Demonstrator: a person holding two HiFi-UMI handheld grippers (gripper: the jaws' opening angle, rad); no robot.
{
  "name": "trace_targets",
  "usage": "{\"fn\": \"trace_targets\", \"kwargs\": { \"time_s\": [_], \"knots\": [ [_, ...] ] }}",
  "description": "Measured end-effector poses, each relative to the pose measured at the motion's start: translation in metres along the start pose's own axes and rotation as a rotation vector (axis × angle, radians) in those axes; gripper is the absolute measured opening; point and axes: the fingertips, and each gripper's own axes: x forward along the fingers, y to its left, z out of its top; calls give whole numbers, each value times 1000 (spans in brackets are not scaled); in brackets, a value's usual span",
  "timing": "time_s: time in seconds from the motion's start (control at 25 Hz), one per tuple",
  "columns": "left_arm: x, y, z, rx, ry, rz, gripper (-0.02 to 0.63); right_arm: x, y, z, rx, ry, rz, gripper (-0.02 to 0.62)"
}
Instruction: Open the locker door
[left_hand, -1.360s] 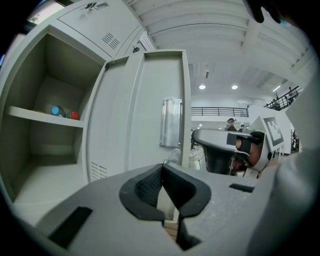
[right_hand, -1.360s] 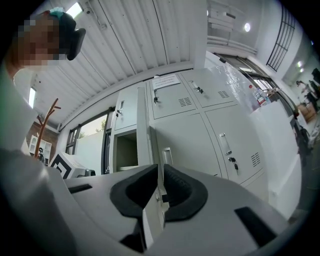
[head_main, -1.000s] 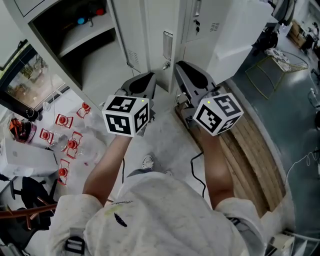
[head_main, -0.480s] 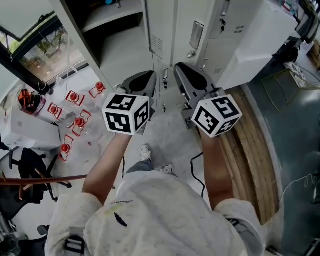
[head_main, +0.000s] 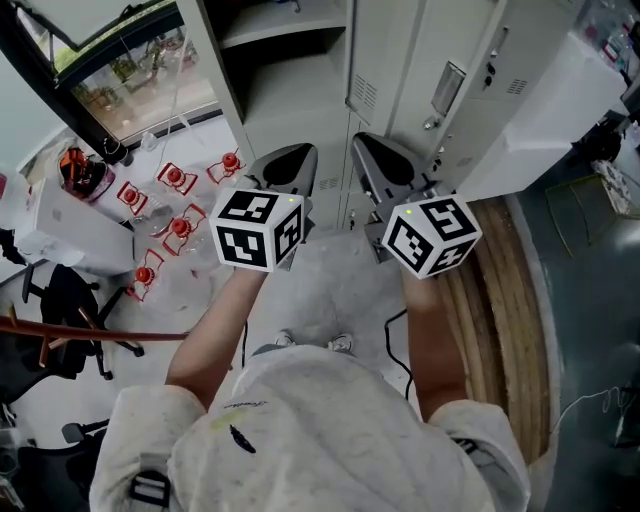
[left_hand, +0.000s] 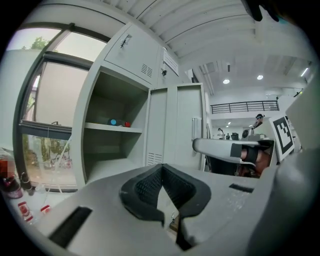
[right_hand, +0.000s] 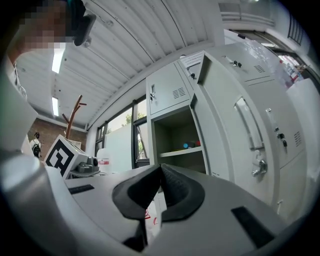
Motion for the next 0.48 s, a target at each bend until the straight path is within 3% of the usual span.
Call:
{"fn": "trace_targets", "kwargs": {
  "time_s": [0.48],
  "knots": [
    [-41, 63, 6, -33, -32, 58, 6, 48, 58, -16, -59, 70, 41, 3]
  ]
}}
